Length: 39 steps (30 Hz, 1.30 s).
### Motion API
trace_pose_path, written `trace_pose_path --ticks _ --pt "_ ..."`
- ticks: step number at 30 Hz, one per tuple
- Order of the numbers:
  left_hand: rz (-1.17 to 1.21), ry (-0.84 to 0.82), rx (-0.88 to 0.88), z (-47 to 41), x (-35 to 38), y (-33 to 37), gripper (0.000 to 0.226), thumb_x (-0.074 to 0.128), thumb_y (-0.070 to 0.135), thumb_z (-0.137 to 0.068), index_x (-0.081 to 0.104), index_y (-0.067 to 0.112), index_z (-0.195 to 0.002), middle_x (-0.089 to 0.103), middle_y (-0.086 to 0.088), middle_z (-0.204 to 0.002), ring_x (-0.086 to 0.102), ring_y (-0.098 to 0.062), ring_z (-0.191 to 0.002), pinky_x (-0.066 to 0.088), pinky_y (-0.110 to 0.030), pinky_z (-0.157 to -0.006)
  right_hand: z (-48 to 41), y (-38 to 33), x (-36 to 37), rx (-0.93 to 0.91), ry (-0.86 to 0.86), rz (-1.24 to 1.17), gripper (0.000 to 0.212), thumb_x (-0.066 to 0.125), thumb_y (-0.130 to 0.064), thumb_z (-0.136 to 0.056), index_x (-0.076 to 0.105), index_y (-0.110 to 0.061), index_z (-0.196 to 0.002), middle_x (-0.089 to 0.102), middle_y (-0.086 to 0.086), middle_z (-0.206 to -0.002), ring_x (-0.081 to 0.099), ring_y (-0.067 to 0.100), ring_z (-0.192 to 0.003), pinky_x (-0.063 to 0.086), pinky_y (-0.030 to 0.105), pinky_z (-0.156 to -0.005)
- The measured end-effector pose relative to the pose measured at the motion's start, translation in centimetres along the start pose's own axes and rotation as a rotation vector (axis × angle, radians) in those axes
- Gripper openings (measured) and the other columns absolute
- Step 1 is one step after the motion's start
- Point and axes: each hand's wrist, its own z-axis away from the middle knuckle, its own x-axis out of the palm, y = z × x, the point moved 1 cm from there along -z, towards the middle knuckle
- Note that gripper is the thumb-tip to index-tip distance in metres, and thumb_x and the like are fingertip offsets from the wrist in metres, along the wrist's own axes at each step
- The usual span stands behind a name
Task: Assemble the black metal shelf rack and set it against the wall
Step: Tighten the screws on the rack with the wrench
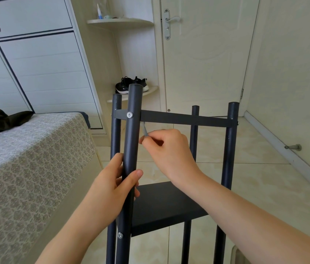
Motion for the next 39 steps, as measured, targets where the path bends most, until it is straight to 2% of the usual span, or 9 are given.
trace_pose_path --ticks 5,9,16,21,24,26,29,34,39 --pt "0.004 0.003 -0.008 0.1 0.0 0.2 0.016 0.063 0.026 -0.093 0.056 0.02 -0.106 0.066 0.002 -0.071 0.071 -0.026 -0.067 0.062 -0.047 -0.071 -0.2 -0.2 -0.1 0.021 0.013 -0.02 0.027 0.058 -0.017 -0.095 0.074 -0.002 -0.079 0.062 0.011 -0.061 0.049 0.007 -0.05 0.039 0.01 -0.05" --pt "-0.008 -0.002 -0.011 0.1 0.0 0.4 0.017 0.063 0.029 -0.091 0.056 0.022 -0.105 0.067 0.001 -0.072 0.071 -0.025 -0.068 0.062 -0.049 -0.072 -0.2 -0.5 0.1 -0.022 0.02 -0.02 0.031 0.057 -0.018 -0.097 0.071 -0.004 -0.073 0.065 0.01 -0.064 0.059 0.015 -0.062 0.047 0.02 -0.06" --pt "-0.057 0.0 -0.002 0.4 -0.2 0.7 0.014 0.063 0.028 -0.093 0.055 0.022 -0.102 0.068 -0.001 -0.076 0.073 -0.023 -0.066 0.059 -0.056 -0.077 -0.5 -0.7 0.3 -0.057 0.009 0.019 0.032 0.057 -0.018 -0.097 0.072 -0.004 -0.073 0.067 0.011 -0.066 0.061 0.019 -0.063 0.048 0.027 -0.065" --pt "-0.062 -0.008 -0.009 0.6 -0.2 1.3 0.029 0.062 0.042 -0.083 0.054 0.021 -0.101 0.068 -0.001 -0.077 0.073 -0.022 -0.066 0.06 -0.055 -0.076 -0.5 -0.6 0.5 -0.092 0.02 -0.003 0.031 0.057 -0.015 -0.096 0.07 -0.004 -0.07 0.065 0.01 -0.063 0.061 0.019 -0.062 0.049 0.034 -0.066" --pt "-0.067 -0.015 -0.006 0.6 -0.2 1.3 0.025 0.063 0.04 -0.085 0.054 0.024 -0.102 0.068 -0.001 -0.078 0.073 -0.022 -0.066 0.06 -0.054 -0.075 -0.5 -0.1 0.7 -0.1 0.041 -0.005 0.029 0.057 -0.019 -0.098 0.074 -0.007 -0.077 0.069 0.005 -0.068 0.063 0.014 -0.065 0.051 0.026 -0.065" --pt "-0.075 -0.01 0.004 0.6 -0.2 1.0 0.014 0.063 0.031 -0.092 0.055 0.027 -0.103 0.068 -0.001 -0.079 0.073 -0.022 -0.067 0.06 -0.053 -0.075 -0.5 0.2 0.8 -0.111 0.063 -0.006 0.028 0.057 -0.021 -0.098 0.075 -0.009 -0.08 0.07 0.0 -0.07 0.062 0.01 -0.064 0.048 0.018 -0.063" --pt "-0.087 -0.006 0.009 0.5 -0.2 0.9 0.015 0.063 0.029 -0.093 0.055 0.028 -0.105 0.068 0.0 -0.079 0.073 -0.021 -0.067 0.06 -0.052 -0.076 -0.6 0.7 1.4 -0.159 0.093 0.004 0.027 0.058 -0.021 -0.098 0.075 -0.009 -0.081 0.068 -0.005 -0.07 0.056 0.003 -0.058 0.042 0.011 -0.06" --pt "-0.089 0.001 -0.004 0.5 -0.2 1.0 0.015 0.063 0.026 -0.093 0.055 0.023 -0.106 0.068 -0.001 -0.079 0.073 -0.021 -0.066 0.06 -0.053 -0.077 -0.9 1.7 2.3 -0.239 0.202 -0.017 0.028 0.061 -0.018 -0.096 0.068 -0.009 -0.07 0.053 -0.011 -0.057 0.051 0.006 -0.055 0.039 0.011 -0.058" --pt "-0.094 0.002 -0.007 0.3 -0.3 0.8 0.017 0.063 0.026 -0.093 0.055 0.023 -0.108 0.069 0.003 -0.079 0.073 -0.021 -0.067 0.06 -0.05 -0.077 -1.5 1.5 3.2 -0.289 0.294 -0.043 0.034 0.065 -0.015 -0.093 0.054 -0.025 -0.063 0.04 -0.019 -0.051 0.047 0.002 -0.052 0.032 0.007 -0.055"
